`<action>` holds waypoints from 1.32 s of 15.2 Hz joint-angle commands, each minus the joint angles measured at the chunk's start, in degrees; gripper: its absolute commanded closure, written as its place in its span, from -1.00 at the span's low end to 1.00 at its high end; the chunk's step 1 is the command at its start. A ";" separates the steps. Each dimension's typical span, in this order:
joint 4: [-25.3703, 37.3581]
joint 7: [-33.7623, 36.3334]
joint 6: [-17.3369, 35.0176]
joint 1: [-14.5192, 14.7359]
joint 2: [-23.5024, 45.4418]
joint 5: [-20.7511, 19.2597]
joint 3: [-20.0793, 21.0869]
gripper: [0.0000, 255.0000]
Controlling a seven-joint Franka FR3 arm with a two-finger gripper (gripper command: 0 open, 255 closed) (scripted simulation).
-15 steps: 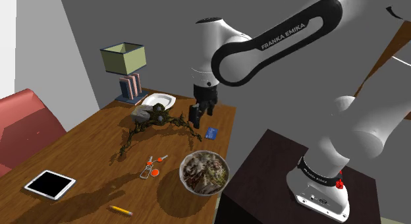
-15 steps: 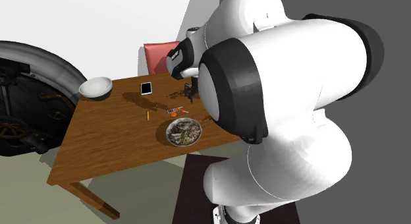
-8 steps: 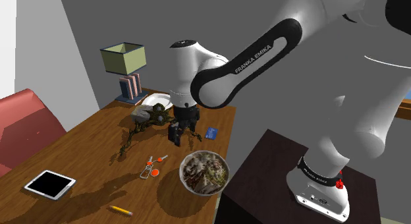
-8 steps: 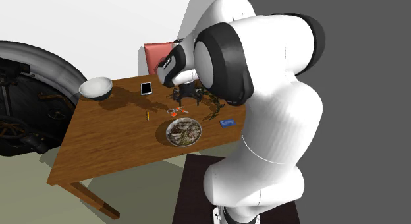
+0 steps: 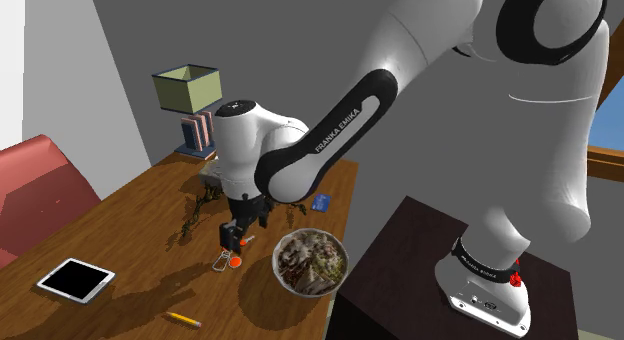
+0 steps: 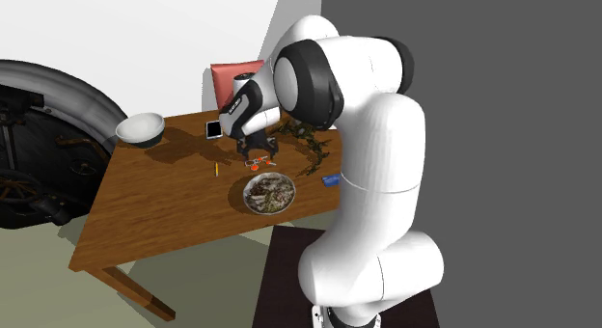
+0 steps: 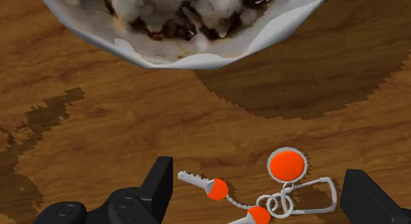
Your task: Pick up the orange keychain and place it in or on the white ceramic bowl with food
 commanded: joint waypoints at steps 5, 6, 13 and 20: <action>7.61 3.74 1.72 3.71 9.78 -3.92 -1.64 -1.00; 7.61 3.93 2.27 3.86 10.35 -4.20 -1.84 -1.00; 7.77 4.76 4.72 4.58 13.04 -5.48 -2.82 -1.00; 7.78 4.76 4.72 4.58 13.04 -5.48 -2.82 1.00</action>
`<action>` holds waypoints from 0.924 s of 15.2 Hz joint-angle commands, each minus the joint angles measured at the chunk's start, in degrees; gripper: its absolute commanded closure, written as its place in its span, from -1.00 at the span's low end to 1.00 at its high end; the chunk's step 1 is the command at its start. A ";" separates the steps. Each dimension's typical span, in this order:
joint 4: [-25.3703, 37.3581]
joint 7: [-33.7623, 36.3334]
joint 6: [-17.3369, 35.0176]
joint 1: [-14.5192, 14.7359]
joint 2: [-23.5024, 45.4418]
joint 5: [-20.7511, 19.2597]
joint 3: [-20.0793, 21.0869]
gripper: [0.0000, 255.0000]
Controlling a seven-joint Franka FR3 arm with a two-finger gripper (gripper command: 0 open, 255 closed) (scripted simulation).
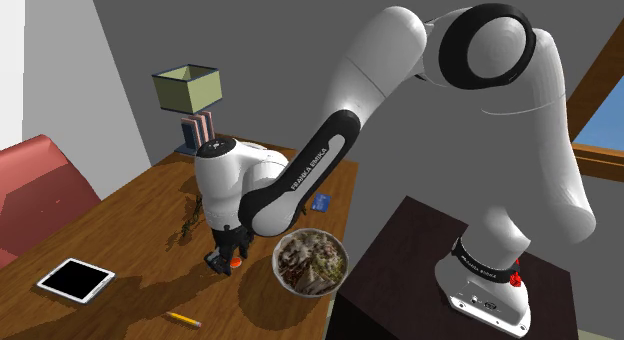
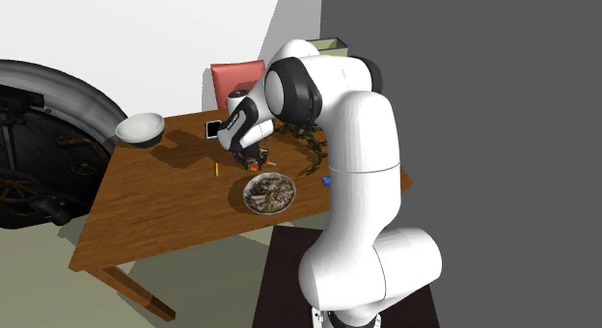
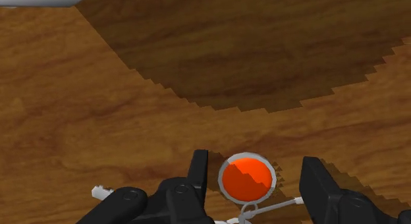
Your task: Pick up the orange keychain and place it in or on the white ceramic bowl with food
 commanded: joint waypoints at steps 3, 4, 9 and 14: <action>-0.48 0.04 0.30 -0.10 0.33 -0.09 -0.23 1.00; -0.61 -0.08 0.34 -0.22 0.23 -0.07 -0.22 1.00; -0.26 -0.17 -0.54 -0.25 -0.30 0.25 0.07 1.00; -0.41 -1.08 -3.23 -1.03 -3.24 1.65 1.13 1.00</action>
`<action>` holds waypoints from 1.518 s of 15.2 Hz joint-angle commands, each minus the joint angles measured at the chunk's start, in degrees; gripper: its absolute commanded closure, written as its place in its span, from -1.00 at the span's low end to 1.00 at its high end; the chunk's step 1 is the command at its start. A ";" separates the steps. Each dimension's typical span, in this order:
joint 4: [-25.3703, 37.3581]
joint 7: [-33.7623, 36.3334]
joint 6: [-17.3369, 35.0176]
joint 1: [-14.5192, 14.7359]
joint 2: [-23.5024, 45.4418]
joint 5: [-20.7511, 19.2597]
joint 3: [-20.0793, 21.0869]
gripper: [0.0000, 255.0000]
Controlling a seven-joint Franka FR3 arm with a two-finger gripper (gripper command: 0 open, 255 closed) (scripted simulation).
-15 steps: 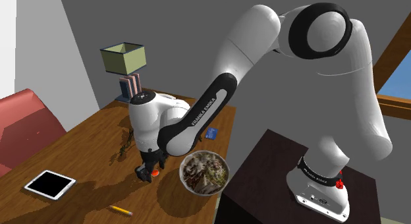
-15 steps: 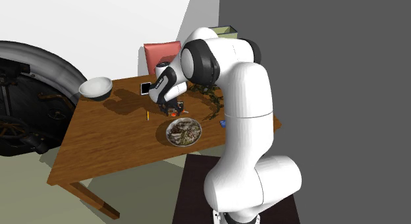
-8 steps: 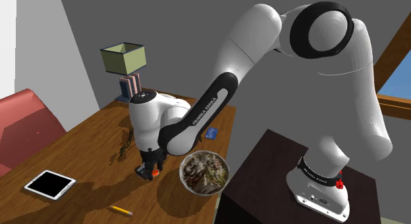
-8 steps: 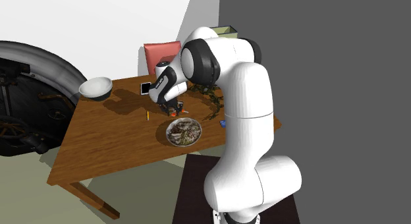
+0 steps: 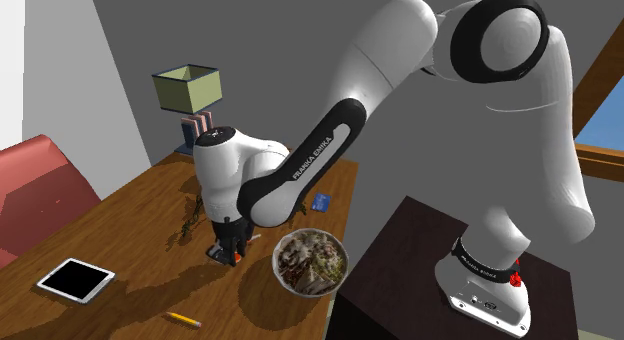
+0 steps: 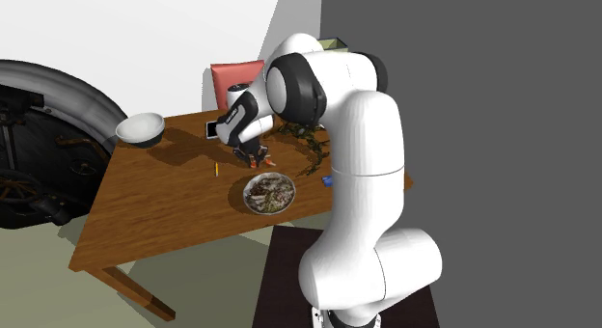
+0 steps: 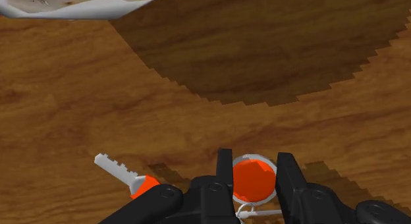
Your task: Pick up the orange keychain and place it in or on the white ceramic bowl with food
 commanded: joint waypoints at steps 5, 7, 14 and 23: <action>0.24 -1.12 -3.51 -0.84 -3.39 1.76 1.19 1.00; 0.39 -1.48 -4.67 -1.09 -4.46 2.32 1.53 1.00; 1.32 -2.71 -8.87 -1.84 -7.96 4.23 2.55 1.00; 3.45 -4.11 -14.58 -2.53 -11.86 6.39 3.48 1.00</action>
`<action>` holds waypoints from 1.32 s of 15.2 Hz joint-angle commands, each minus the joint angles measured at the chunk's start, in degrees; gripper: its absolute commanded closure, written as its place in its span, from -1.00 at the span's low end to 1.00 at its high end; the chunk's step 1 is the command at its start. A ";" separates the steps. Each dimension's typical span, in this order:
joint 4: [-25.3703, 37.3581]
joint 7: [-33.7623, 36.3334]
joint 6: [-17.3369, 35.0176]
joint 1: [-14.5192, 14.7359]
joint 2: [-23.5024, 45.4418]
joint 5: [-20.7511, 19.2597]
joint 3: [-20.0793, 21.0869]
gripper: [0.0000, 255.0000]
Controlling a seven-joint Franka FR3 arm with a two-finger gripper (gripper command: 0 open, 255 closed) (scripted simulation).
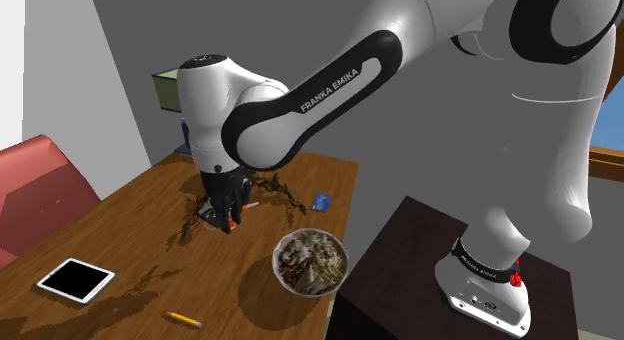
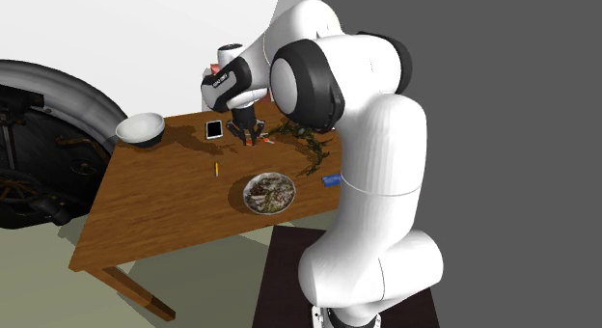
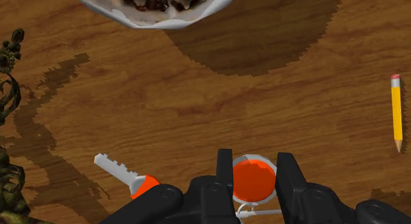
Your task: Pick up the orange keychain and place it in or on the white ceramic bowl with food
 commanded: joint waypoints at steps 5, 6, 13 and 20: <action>-11.11 -1.12 2.57 -1.15 -9.31 4.02 1.53 1.00; -13.76 -1.50 3.22 -1.28 -11.53 5.12 1.84 1.00; -30.61 -5.02 5.50 0.25 -27.54 14.15 2.91 1.00; -40.27 -6.32 7.59 3.17 -35.47 19.07 3.05 1.00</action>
